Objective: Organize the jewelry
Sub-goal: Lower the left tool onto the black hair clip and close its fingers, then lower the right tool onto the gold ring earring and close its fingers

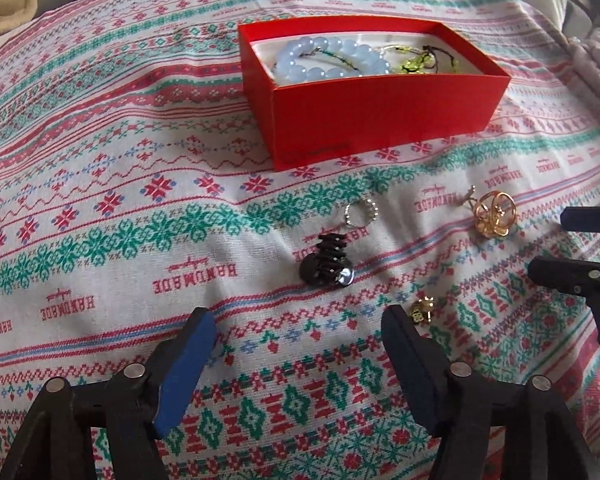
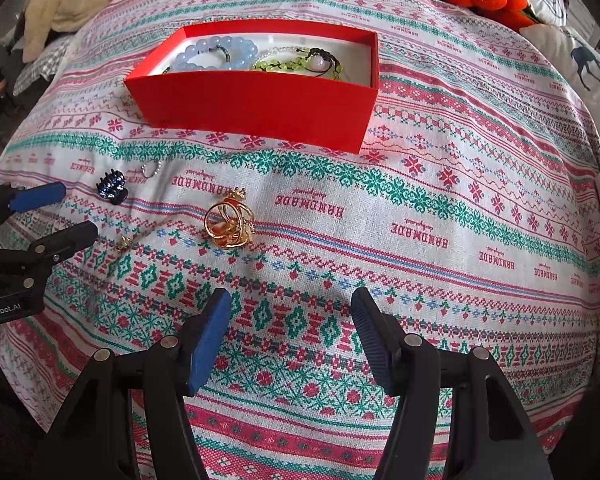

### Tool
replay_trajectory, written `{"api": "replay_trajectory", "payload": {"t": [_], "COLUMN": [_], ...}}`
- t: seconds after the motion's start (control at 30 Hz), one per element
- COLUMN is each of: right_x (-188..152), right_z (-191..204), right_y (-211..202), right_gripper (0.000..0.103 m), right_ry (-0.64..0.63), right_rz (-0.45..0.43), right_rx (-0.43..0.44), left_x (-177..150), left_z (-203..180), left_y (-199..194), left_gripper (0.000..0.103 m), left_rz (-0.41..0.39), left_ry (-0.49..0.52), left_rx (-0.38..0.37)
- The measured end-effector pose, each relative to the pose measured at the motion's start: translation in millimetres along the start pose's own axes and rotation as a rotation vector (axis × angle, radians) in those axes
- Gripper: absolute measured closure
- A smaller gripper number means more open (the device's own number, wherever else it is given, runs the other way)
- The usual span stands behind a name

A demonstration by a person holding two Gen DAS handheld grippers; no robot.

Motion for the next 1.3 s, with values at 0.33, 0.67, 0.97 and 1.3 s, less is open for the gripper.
{"api": "replay_trajectory", "payload": {"t": [0.33, 0.67, 0.97, 1.3], "right_x": [-6, -6, 10, 35], "right_z": [-6, -3, 17, 37], "right_y": [-1, -2, 1, 13], "right_gripper": [0.038, 0.038, 0.038, 0.044], "right_ry": [-0.001, -0.006, -0.027, -0.011], "right_rz": [-0.029, -0.03, -0.052, -0.068], "right_rx": [0.005, 0.006, 0.042, 0.097], "left_x": [16, 24, 18, 11], "left_z": [-11, -18, -12, 1], "left_y": [8, 7, -7, -17], "left_gripper": [0.055, 0.087, 0.092, 0.092], "left_rz": [-0.026, -0.029, -0.024, -0.022], "left_ry": [0.014, 0.012, 0.003, -0.023], "left_rx": [-0.021, -0.03, -0.027, -0.03]}}
Point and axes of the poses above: each gripper's, at about its wrist camera, not at the fingertips, and y roughly the way its jaws point, z to its left, x to its top, the point moved 9 cm from there along y, roughly the way its jaws point, and after that the axes turned 15 degrees about x, right-handed, at the moved point
